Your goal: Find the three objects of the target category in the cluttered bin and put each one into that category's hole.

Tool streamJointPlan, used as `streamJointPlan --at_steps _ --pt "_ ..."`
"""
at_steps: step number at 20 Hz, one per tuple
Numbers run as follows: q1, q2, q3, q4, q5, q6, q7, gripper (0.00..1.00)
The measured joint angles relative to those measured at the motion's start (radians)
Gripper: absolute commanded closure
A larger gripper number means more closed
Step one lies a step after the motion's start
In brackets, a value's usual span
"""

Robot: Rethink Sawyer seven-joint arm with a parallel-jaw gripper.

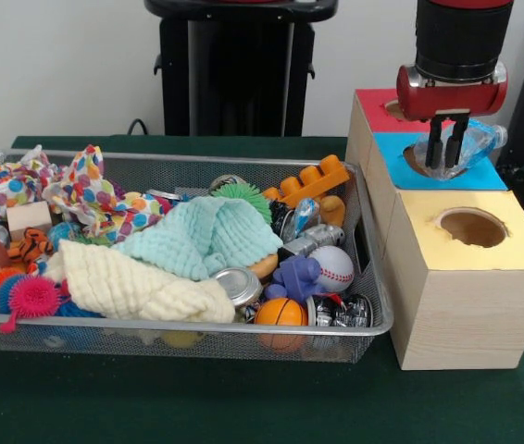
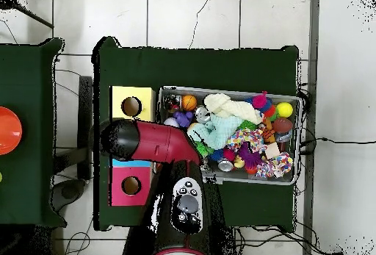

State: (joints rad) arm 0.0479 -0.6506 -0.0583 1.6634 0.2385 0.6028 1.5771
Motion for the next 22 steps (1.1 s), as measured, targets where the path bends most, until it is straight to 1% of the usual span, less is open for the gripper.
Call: streamJointPlan --at_steps 16,22 --pt "-0.002 -0.001 0.000 0.006 0.008 -0.006 0.000 1.00" --pt "-0.003 -0.013 0.000 0.042 0.017 -0.036 0.000 1.00"
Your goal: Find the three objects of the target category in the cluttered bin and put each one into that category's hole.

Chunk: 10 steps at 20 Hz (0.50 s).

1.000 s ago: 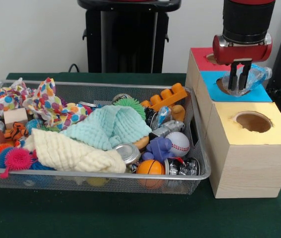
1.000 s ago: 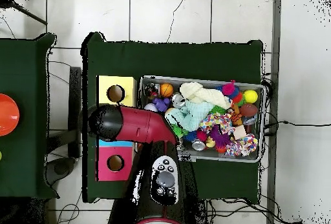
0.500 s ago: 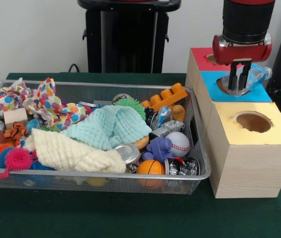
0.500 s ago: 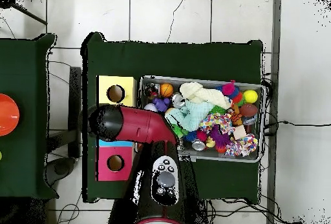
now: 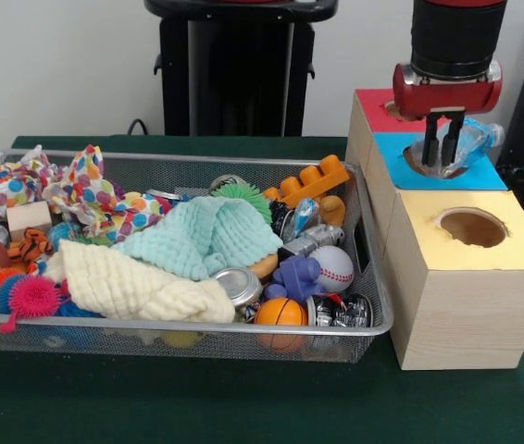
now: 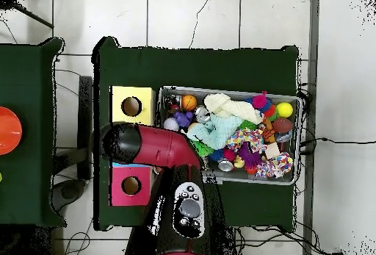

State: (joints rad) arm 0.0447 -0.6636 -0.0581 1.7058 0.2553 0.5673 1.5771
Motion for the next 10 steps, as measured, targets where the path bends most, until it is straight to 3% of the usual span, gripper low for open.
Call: streamJointPlan --at_steps 10 --pt "-0.018 0.002 0.002 0.067 0.004 -0.080 0.000 1.00"
